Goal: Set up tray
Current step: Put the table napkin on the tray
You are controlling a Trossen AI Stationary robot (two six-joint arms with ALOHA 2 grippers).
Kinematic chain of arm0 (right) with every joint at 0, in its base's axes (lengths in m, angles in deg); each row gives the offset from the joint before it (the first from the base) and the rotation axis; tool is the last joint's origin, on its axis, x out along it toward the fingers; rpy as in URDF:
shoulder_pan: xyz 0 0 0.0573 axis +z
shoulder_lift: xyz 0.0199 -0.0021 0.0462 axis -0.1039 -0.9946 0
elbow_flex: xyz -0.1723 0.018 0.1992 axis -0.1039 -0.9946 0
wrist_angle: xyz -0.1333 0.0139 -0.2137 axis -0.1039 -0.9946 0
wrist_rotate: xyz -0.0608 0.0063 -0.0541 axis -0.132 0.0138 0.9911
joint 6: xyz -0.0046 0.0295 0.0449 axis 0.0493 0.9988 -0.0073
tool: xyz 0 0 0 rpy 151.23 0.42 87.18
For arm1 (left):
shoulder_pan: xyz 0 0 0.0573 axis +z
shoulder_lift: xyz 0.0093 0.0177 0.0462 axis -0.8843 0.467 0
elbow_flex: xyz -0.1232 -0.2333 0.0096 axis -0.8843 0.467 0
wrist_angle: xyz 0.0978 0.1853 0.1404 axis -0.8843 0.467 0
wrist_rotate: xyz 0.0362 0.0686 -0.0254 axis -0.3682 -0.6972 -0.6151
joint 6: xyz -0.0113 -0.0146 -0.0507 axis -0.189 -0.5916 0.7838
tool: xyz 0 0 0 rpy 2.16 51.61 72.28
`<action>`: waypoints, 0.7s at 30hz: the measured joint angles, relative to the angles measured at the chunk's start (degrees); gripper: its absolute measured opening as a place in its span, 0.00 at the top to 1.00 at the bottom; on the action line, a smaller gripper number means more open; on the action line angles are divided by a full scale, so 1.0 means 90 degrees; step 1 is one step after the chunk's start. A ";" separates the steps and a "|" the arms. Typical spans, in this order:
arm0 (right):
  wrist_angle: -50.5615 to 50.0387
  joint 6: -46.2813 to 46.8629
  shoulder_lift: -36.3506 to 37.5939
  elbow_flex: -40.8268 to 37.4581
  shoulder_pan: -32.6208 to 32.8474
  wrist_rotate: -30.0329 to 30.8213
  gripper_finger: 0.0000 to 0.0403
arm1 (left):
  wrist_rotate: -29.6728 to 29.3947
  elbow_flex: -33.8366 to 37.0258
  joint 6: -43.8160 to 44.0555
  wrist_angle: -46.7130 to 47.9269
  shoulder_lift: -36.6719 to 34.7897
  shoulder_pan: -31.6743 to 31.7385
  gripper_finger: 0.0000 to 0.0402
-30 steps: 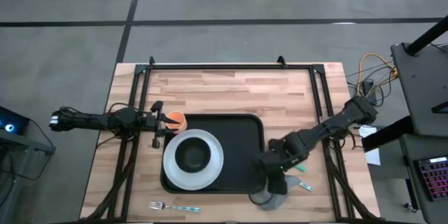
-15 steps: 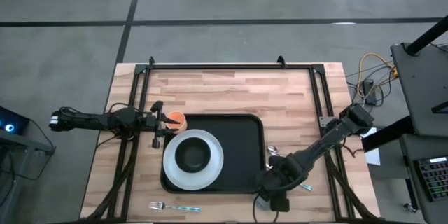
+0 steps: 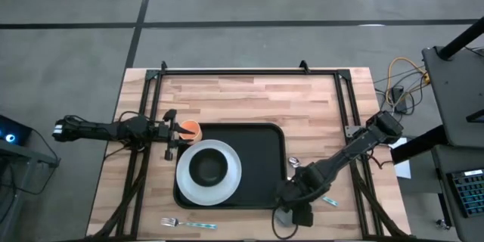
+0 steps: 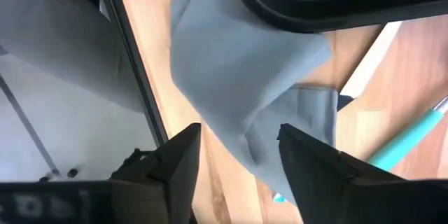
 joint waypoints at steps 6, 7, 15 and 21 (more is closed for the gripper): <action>-0.0022 -0.0126 0.0000 -0.0012 0.0002 -0.0005 0.44 | 0.0000 0.0000 0.0000 0.0002 0.0000 0.0002 0.77; -0.0025 -0.0160 -0.0011 -0.0036 0.0002 -0.0003 0.43 | 0.0000 0.0000 0.0000 0.0000 0.0000 0.0000 0.77; 0.0609 -0.0246 -0.0046 -0.0585 0.0035 -0.0115 0.41 | -0.0001 0.0000 0.0000 0.0000 -0.0002 0.0002 0.77; 0.0691 -0.0293 -0.0042 -0.0903 0.0078 -0.0305 0.50 | -0.0002 0.0000 0.0000 0.0000 -0.0002 0.0000 0.77</action>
